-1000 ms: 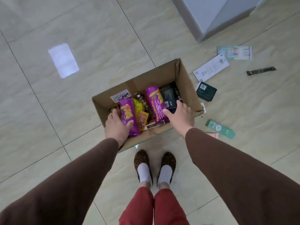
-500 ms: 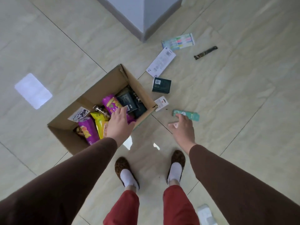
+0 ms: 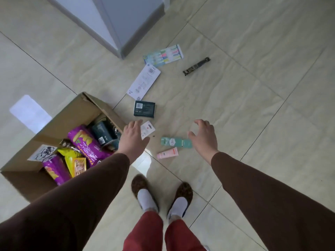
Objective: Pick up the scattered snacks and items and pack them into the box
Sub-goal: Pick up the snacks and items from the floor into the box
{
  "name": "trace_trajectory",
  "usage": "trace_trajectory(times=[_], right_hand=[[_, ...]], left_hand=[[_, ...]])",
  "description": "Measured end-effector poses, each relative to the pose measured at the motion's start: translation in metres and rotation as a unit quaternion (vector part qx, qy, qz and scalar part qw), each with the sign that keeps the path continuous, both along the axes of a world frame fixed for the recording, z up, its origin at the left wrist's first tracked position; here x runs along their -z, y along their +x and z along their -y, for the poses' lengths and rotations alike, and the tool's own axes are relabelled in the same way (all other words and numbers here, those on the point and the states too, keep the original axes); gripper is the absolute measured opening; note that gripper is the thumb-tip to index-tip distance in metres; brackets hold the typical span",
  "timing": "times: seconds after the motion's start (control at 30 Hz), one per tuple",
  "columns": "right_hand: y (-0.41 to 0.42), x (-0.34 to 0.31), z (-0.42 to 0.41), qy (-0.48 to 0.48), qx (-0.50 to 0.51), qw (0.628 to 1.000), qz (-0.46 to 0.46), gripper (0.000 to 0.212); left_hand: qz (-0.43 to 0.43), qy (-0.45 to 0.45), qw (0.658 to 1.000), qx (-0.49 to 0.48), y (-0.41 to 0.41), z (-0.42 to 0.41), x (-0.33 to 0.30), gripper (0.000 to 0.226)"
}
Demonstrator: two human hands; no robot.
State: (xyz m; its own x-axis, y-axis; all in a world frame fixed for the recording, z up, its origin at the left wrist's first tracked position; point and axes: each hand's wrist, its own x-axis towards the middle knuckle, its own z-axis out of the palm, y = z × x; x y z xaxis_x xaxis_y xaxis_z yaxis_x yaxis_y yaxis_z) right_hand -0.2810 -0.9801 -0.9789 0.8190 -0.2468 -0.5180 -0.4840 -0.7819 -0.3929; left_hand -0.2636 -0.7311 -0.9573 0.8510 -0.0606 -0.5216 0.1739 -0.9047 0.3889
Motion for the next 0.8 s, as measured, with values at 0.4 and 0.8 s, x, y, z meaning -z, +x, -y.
trace_trajectory(times=[0.4, 0.8], right_hand=[[0.139, -0.001, 0.052, 0.022, -0.009, 1.0, 0.013, 0.05], [0.33, 0.047, 0.198, 0.032, -0.151, 0.988, -0.003, 0.052]], left_hand=[[0.014, 0.014, 0.999, 0.026, 0.11, 0.053, 0.007, 0.06], [-0.014, 0.028, 0.997, -0.077, 0.248, 0.176, 0.05, 0.064]])
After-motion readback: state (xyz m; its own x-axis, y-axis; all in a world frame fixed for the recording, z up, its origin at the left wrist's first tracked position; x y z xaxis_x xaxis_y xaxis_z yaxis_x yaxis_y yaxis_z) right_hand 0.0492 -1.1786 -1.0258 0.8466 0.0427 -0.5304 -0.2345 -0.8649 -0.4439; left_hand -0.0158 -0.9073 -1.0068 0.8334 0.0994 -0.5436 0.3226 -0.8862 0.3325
